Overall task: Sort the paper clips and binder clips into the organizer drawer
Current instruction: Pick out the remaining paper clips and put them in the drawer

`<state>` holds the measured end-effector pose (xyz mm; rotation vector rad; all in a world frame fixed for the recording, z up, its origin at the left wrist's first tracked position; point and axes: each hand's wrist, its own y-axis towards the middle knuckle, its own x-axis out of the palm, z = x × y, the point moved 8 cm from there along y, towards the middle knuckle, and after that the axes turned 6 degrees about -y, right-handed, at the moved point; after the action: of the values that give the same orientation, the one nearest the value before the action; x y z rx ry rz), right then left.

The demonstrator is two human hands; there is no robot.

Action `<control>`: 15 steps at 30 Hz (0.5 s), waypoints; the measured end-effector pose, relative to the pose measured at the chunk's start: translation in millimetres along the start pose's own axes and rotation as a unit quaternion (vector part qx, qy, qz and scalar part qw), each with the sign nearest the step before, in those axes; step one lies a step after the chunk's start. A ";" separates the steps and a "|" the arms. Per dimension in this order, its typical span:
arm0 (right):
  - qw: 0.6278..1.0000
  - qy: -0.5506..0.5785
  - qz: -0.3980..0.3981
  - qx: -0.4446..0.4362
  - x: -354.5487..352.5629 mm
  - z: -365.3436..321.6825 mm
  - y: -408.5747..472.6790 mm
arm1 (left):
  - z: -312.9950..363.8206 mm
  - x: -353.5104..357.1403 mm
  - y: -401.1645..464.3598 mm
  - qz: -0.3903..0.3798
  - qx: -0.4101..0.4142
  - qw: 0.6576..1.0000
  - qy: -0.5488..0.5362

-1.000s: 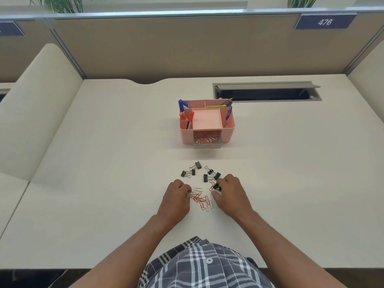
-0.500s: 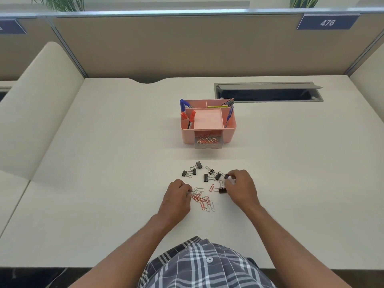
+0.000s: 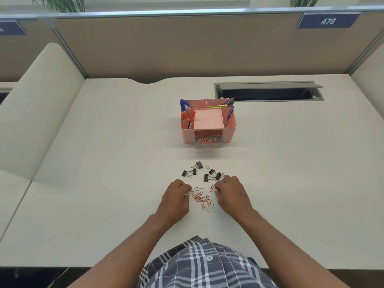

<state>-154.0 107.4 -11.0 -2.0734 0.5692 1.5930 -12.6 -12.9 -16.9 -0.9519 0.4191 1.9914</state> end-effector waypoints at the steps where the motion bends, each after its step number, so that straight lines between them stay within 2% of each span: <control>1: 1.000 -0.001 0.004 0.001 0.8 -0.9 -0.9 | 0.5 0.4 -0.3 0.001 0.000 1.000 0.000; 10: 1.000 0.009 -0.011 -0.020 0.7 -2.1 9.1 | 0.8 0.1 0.5 0.005 0.000 1.000 -0.001; 13: 0.993 0.111 -0.013 0.036 -7.6 8.4 14.4 | 0.7 0.3 0.1 0.005 0.000 1.000 0.001; 15: 0.971 0.220 -0.008 0.090 -16.4 15.7 17.0 | -0.7 0.2 0.3 0.008 -0.003 1.000 0.001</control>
<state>-180.1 103.7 -0.4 -2.2871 0.8123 1.0235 -12.6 -13.4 -17.6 -0.9576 0.4237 2.0059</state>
